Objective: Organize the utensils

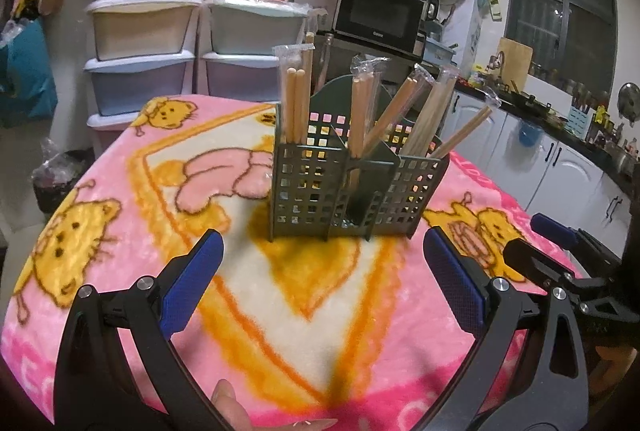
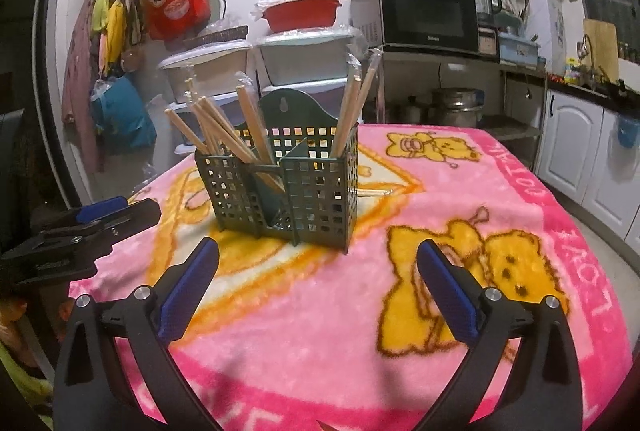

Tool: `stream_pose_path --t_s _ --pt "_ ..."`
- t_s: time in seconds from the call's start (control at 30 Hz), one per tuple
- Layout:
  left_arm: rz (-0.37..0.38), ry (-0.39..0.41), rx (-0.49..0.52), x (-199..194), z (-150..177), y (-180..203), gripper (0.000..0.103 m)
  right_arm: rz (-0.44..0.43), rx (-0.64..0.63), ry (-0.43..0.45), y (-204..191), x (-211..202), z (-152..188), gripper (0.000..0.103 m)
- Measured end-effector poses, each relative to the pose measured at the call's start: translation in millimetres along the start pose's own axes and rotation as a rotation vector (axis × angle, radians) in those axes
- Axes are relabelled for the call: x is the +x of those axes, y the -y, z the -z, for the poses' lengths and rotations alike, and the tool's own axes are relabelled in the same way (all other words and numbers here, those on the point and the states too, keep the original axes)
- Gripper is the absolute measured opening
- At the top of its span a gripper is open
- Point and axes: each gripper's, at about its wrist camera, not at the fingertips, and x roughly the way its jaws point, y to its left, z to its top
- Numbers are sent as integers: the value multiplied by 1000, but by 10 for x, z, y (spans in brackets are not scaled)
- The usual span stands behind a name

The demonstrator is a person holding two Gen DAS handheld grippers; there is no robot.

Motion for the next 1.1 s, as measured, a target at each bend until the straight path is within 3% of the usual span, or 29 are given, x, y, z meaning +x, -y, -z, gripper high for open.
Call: stream_pose_path --t_s 0.43,1.1 --pt "-22 97 5 -76 127 -23 92 78 -55 171 -141 -174 148 96" --pt "-24 99 -3 -63 142 -63 92 81 -50 186 -117 -169 165 96"
